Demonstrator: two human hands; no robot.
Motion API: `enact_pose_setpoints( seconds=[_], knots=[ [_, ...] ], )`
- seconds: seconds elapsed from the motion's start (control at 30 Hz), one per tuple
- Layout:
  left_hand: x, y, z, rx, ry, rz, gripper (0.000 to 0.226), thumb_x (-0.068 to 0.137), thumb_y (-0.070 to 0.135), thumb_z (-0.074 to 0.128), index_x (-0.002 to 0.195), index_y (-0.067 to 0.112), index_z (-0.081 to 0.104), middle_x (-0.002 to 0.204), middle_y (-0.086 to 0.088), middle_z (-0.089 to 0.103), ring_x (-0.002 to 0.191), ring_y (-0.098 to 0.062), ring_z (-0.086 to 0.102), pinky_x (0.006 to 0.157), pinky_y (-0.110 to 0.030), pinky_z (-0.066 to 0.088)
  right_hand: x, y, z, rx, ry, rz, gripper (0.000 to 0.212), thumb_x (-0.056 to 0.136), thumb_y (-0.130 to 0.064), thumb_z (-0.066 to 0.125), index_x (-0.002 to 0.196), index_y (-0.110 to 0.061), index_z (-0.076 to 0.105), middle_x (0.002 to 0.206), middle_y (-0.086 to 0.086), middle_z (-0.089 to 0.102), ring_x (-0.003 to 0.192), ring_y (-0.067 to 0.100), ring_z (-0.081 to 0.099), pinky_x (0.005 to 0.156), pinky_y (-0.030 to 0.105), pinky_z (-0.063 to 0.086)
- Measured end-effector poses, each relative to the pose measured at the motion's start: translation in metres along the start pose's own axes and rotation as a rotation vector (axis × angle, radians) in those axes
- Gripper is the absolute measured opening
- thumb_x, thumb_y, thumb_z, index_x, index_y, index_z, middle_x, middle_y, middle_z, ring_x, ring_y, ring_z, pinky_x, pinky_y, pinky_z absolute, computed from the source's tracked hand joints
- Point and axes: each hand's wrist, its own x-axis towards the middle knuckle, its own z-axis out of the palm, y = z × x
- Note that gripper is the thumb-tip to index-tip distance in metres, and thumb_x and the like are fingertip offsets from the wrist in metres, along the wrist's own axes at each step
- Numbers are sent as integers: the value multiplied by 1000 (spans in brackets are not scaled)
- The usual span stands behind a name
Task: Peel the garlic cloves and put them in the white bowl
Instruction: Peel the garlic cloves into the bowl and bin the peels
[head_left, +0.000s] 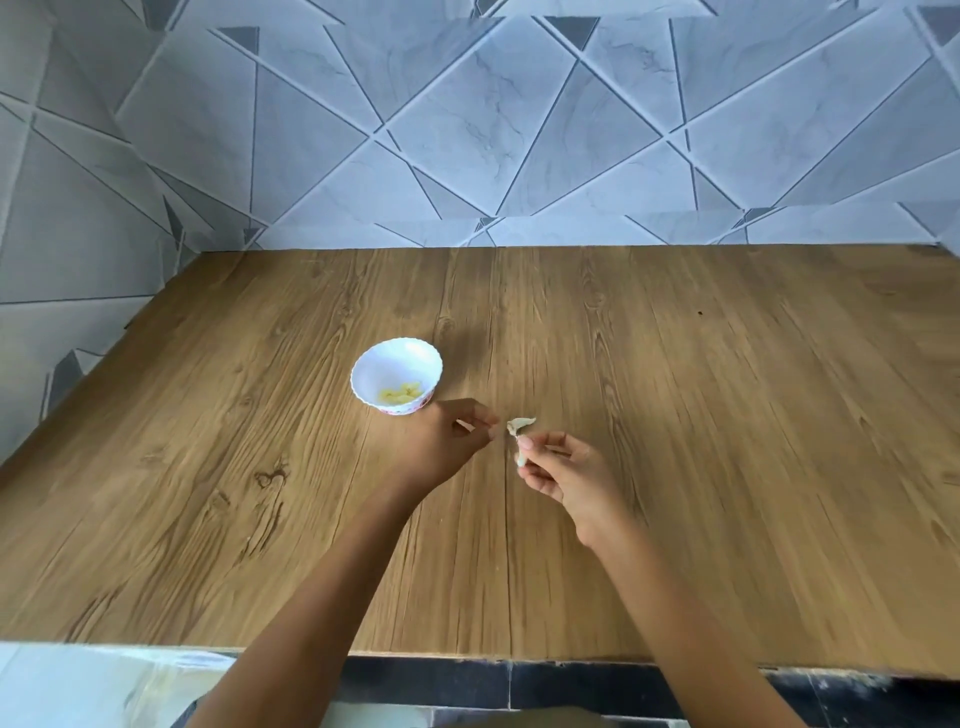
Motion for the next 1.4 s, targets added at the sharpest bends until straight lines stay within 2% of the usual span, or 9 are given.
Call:
enact_pose_setpoints(
  seconds=[0.17, 0.37, 0.5, 0.63, 0.73, 0.83, 1.07, 1.2, 1.4],
  knots=[
    [-40, 8, -21, -290, -314, -22, 29, 87, -3, 61, 108, 14, 68, 102, -1, 72, 95, -22, 68, 86, -30, 54, -7, 5, 10, -50, -159, 86, 47, 56, -24, 82, 91, -10, 54, 71, 10, 71, 58, 15, 66, 52, 19, 51],
    [-67, -2, -32, -414, -251, -116, 16, 85, 1, 66, 100, 2, 69, 90, -13, 71, 82, -16, 66, 72, -25, 54, -11, 20, 24, -122, -215, 45, 46, 56, -32, 80, 86, -11, 53, 68, 11, 70, 56, 18, 65, 50, 20, 51],
    [-73, -12, -34, -439, -141, -257, 9, 82, -1, 68, 87, 7, 68, 77, -8, 70, 72, -16, 66, 65, -23, 55, -17, 33, 20, -385, -186, -335, 11, 89, -20, 62, 92, -10, 62, 81, 2, 73, 75, 13, 70, 65, 22, 55],
    [-71, -19, -34, -288, -20, -342, 11, 79, 5, 73, 87, 1, 68, 76, -14, 69, 68, -19, 66, 70, -29, 58, -26, 47, 8, -1124, -6, -823, 26, 90, -19, 60, 115, -10, 64, 118, 3, 65, 107, 21, 63, 88, 33, 51],
    [-71, -18, -31, -125, -34, -330, 7, 79, 7, 72, 85, 6, 71, 77, -14, 71, 72, -26, 69, 74, -33, 59, -30, 60, 5, -1455, 31, -637, 62, 97, -41, 42, 145, -6, 29, 154, 11, 23, 144, 24, 17, 118, 39, 10],
    [-71, -15, -29, -40, -92, -329, 4, 78, 9, 73, 81, 10, 73, 78, -7, 72, 74, -18, 70, 72, -26, 58, -29, 69, 1, -1602, 23, -524, 71, 96, -54, 18, 149, -10, 0, 158, 7, -7, 139, 15, -19, 112, 31, -18],
    [-66, -8, -29, 22, -145, -353, 9, 78, 4, 72, 72, 11, 72, 66, -6, 70, 58, -3, 63, 59, -12, 51, -32, 67, 4, -1643, 41, -521, 70, 96, -54, 15, 149, -11, 0, 158, 8, -6, 144, 18, -11, 114, 33, -15],
    [-65, -7, -25, 214, -137, -260, 7, 78, 10, 71, 72, 13, 72, 58, 11, 63, 56, 10, 55, 57, -3, 39, -34, 65, 5, -1618, 38, -509, 69, 97, -53, 18, 149, -11, 2, 158, 8, -6, 145, 19, -10, 114, 32, -14],
    [-68, -11, -15, 308, -110, -210, 6, 80, 11, 71, 76, 15, 71, 74, 7, 67, 69, 0, 54, 60, -8, 38, -34, 68, 1, -1613, 42, -506, 69, 97, -52, 19, 150, -11, 3, 158, 9, -4, 145, 20, -9, 115, 33, -13]
  ],
)
